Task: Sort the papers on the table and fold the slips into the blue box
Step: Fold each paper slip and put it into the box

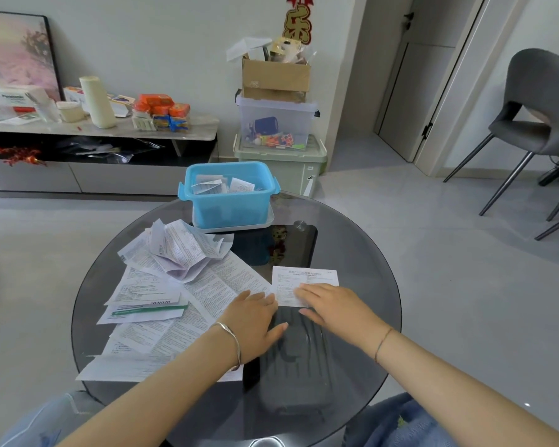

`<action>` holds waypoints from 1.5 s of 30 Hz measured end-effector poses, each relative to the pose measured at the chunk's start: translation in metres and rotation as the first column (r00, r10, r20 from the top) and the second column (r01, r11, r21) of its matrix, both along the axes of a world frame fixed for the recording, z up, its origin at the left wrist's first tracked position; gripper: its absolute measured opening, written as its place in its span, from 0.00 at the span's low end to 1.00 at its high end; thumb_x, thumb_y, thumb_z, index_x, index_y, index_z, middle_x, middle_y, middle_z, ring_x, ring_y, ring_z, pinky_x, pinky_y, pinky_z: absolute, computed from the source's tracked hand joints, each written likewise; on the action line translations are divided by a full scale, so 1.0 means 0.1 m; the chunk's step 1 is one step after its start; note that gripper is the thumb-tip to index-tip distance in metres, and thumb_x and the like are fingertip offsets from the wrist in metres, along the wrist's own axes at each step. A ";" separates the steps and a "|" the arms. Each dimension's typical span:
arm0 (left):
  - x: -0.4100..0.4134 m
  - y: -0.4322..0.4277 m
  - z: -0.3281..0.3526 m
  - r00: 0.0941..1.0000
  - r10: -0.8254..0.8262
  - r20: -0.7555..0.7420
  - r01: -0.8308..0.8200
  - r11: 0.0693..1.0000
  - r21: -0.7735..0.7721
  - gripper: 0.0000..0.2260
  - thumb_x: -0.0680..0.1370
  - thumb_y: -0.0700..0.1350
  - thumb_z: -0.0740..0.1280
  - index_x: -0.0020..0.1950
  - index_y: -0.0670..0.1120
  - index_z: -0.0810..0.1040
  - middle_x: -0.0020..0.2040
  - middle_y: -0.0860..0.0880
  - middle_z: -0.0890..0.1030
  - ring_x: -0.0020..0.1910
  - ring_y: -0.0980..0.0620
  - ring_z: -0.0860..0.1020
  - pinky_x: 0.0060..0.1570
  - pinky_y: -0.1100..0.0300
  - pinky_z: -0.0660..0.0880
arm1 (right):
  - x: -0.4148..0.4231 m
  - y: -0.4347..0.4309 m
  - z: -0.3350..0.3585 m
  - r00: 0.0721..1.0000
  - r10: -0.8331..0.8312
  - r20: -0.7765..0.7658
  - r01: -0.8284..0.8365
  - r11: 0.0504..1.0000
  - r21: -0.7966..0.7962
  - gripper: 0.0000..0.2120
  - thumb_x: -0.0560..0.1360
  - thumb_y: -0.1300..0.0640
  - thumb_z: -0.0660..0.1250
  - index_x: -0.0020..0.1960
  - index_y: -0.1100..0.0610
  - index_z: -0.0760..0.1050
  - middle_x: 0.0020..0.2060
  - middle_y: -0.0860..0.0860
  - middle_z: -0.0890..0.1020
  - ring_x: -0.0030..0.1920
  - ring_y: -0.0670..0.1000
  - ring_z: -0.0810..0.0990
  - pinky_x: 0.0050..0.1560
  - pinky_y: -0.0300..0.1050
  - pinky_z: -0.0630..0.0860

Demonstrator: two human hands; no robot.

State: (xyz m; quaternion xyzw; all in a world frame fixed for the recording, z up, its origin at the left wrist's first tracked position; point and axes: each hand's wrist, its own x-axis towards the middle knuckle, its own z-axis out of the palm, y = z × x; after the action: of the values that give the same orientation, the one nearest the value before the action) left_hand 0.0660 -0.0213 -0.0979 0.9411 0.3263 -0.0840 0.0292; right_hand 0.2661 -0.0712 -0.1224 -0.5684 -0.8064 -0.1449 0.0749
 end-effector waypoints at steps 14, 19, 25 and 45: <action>0.04 0.20 0.31 0.625 0.545 0.559 -0.183 0.798 -0.574 0.28 0.81 0.56 0.56 0.78 0.49 0.53 0.76 0.49 0.63 0.73 0.50 0.64 0.70 0.57 0.62 | 0.07 -0.06 0.43 0.579 -0.322 -0.749 0.306 0.937 -0.166 0.16 0.79 0.64 0.59 0.65 0.53 0.74 0.36 0.47 0.81 0.32 0.42 0.74 0.33 0.30 0.67; 0.15 0.22 0.33 0.382 0.838 0.391 0.057 0.400 -0.915 0.23 0.78 0.54 0.64 0.70 0.46 0.71 0.60 0.48 0.80 0.56 0.51 0.80 0.58 0.57 0.76 | 0.05 -0.12 0.64 -0.093 -0.355 -0.930 0.101 0.926 -0.364 0.14 0.79 0.62 0.62 0.61 0.49 0.74 0.43 0.46 0.85 0.43 0.43 0.84 0.40 0.35 0.79; 0.23 0.20 0.36 0.299 0.860 0.414 0.131 0.393 -0.910 0.10 0.77 0.45 0.68 0.56 0.43 0.81 0.48 0.47 0.85 0.45 0.52 0.84 0.46 0.62 0.81 | 0.02 -0.11 0.61 -0.125 -0.368 -0.922 0.029 0.927 -0.374 0.15 0.79 0.61 0.62 0.64 0.48 0.73 0.47 0.50 0.85 0.49 0.48 0.84 0.43 0.38 0.78; 0.16 0.25 0.36 0.356 0.615 0.704 0.323 0.626 -0.710 0.12 0.77 0.35 0.66 0.58 0.47 0.77 0.51 0.48 0.84 0.46 0.50 0.84 0.50 0.55 0.80 | 0.05 -0.12 0.61 0.083 -0.119 -0.989 0.167 0.980 -0.104 0.07 0.72 0.67 0.70 0.46 0.57 0.83 0.40 0.46 0.86 0.42 0.44 0.84 0.44 0.34 0.78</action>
State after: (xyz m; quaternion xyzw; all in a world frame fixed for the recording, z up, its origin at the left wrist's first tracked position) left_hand 0.0818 0.0042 -0.0616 0.6674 0.2765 0.3317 0.6066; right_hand 0.2711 -0.0835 -0.0611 -0.5922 -0.4851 0.2529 0.5915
